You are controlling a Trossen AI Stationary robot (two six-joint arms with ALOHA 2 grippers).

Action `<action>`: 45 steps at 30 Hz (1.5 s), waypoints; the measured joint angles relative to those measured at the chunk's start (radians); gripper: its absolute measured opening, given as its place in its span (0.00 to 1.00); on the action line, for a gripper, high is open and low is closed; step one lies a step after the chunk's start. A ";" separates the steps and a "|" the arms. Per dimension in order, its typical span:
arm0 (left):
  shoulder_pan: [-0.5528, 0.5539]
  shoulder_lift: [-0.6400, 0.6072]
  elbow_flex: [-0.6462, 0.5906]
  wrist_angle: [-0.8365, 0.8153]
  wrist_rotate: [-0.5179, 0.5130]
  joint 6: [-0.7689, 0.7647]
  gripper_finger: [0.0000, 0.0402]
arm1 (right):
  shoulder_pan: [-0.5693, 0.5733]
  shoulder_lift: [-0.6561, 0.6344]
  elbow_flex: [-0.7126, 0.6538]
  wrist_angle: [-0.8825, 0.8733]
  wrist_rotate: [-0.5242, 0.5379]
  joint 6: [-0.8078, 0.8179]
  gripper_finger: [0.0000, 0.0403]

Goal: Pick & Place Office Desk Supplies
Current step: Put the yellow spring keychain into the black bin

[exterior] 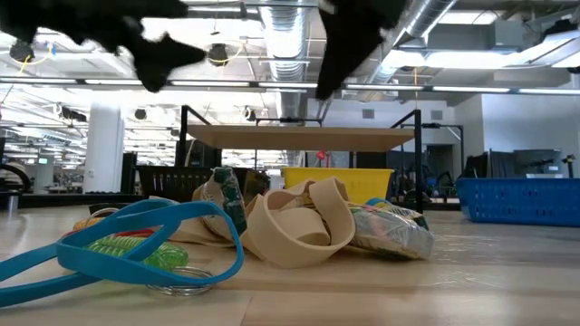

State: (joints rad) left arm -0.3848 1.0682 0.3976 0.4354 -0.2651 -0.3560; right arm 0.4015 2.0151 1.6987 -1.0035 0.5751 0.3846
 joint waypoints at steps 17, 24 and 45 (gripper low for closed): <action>-0.095 0.364 -0.001 -0.214 -0.114 -0.678 0.51 | -0.051 0.000 -0.068 0.057 -0.018 -0.143 0.42; -0.115 0.362 0.001 -0.059 -0.120 -0.619 0.51 | -0.049 0.000 -0.068 0.036 0.029 -0.183 0.42; -0.226 0.408 0.151 -0.296 -0.105 -0.908 0.51 | -0.047 -0.037 -0.067 -0.041 0.085 -0.183 0.42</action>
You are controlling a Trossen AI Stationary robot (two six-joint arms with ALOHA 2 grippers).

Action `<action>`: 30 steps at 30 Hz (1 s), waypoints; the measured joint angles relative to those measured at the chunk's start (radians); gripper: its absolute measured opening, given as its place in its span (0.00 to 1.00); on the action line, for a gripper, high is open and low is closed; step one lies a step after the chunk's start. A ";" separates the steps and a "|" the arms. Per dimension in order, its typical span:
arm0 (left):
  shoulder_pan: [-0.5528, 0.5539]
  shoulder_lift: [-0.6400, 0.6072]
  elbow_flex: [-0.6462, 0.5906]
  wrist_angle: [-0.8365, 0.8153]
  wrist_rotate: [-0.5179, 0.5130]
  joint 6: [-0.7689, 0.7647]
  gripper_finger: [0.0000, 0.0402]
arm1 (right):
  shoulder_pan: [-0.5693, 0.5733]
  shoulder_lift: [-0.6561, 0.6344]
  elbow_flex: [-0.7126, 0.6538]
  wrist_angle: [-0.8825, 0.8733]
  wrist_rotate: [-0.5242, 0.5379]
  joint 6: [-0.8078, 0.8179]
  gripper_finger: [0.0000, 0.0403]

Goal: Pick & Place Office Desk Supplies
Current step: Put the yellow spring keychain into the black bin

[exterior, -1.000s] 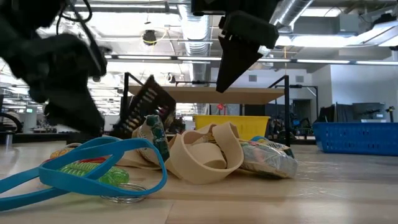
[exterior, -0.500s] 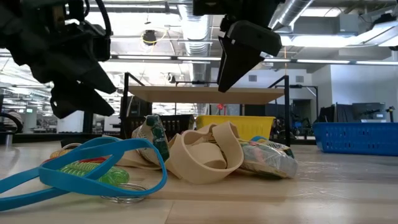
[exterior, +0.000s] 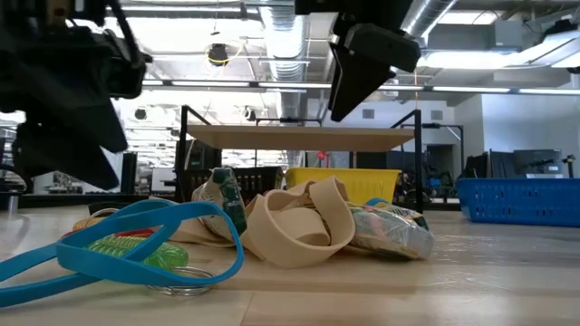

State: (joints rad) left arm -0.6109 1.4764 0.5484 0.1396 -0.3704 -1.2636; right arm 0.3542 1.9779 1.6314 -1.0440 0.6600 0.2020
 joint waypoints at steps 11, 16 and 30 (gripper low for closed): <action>0.030 0.200 0.175 -0.176 0.062 -0.002 0.51 | 0.029 -0.043 -0.001 -0.020 0.026 0.011 0.42; 0.043 0.200 0.175 -0.192 0.063 0.003 0.51 | 0.045 -0.042 0.000 -0.025 0.052 0.010 0.42; 0.042 0.223 0.174 -0.231 0.049 0.058 0.40 | 0.044 -0.042 0.000 -0.033 0.074 0.008 0.42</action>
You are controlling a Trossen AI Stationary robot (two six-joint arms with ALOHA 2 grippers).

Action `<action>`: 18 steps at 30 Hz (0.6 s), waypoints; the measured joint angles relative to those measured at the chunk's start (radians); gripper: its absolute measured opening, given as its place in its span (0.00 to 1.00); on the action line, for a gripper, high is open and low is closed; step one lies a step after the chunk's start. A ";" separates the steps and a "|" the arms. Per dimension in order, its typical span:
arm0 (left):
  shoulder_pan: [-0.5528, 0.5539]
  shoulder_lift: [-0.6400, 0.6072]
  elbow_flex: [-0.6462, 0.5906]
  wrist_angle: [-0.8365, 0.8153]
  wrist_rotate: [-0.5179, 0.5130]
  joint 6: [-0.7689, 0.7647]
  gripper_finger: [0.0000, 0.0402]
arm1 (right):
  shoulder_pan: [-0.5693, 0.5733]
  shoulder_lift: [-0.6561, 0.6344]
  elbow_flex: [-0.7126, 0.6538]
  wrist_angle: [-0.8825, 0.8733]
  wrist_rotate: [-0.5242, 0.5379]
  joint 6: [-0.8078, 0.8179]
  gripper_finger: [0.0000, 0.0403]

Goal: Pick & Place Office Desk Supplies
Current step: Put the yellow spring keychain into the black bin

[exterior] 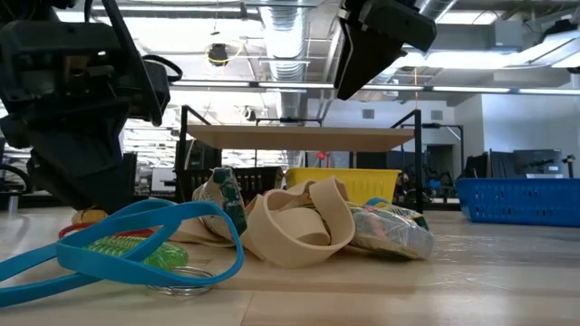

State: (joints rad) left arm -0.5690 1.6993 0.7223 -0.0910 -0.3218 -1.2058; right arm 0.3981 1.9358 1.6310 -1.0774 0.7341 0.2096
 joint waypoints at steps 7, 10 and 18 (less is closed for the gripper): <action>-0.001 -0.023 0.004 -0.012 -0.002 0.100 0.12 | 0.000 0.000 0.000 -0.004 0.027 0.000 0.42; -0.002 -0.032 0.025 -0.011 -0.008 0.169 0.04 | 0.001 -0.003 0.000 -0.014 0.081 0.013 0.42; 0.004 -0.214 0.038 0.050 -0.074 0.363 0.01 | 0.000 -0.064 -0.001 -0.045 0.109 0.078 0.42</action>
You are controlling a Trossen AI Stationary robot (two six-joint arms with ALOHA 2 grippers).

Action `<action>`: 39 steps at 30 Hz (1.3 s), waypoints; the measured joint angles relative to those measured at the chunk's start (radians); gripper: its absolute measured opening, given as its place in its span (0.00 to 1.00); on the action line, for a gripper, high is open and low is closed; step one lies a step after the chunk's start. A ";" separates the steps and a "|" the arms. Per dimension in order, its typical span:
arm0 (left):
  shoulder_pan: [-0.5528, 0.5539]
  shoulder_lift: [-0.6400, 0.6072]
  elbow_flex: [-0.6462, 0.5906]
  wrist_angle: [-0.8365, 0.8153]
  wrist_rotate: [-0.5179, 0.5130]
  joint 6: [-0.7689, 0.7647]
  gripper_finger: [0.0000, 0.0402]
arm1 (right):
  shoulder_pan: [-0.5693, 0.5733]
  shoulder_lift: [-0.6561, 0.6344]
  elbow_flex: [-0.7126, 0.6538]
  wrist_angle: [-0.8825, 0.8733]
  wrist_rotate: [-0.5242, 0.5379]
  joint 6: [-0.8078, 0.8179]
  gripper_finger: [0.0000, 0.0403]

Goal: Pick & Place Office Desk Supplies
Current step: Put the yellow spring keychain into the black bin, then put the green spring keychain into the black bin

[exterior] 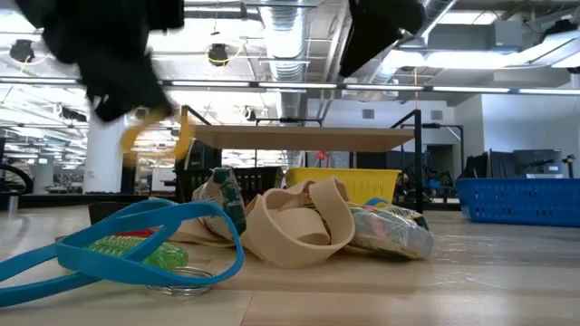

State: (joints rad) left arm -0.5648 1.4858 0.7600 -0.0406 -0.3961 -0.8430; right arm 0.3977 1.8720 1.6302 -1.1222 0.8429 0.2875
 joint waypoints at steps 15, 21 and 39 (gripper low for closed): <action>0.325 -0.152 0.001 -0.078 -0.094 0.368 0.02 | -0.001 -0.050 0.000 -0.034 0.043 0.021 0.42; 0.418 -0.044 -0.003 -0.061 0.084 0.396 0.07 | -0.001 -0.050 0.000 -0.058 0.047 0.028 0.42; 0.326 -0.140 -0.003 0.055 0.186 0.417 0.46 | 0.004 -0.040 -0.021 0.024 -0.036 0.094 0.42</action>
State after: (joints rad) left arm -0.2386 1.3456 0.7574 0.0141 -0.2096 -0.4255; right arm 0.4017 1.8316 1.6088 -1.0978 0.8065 0.3812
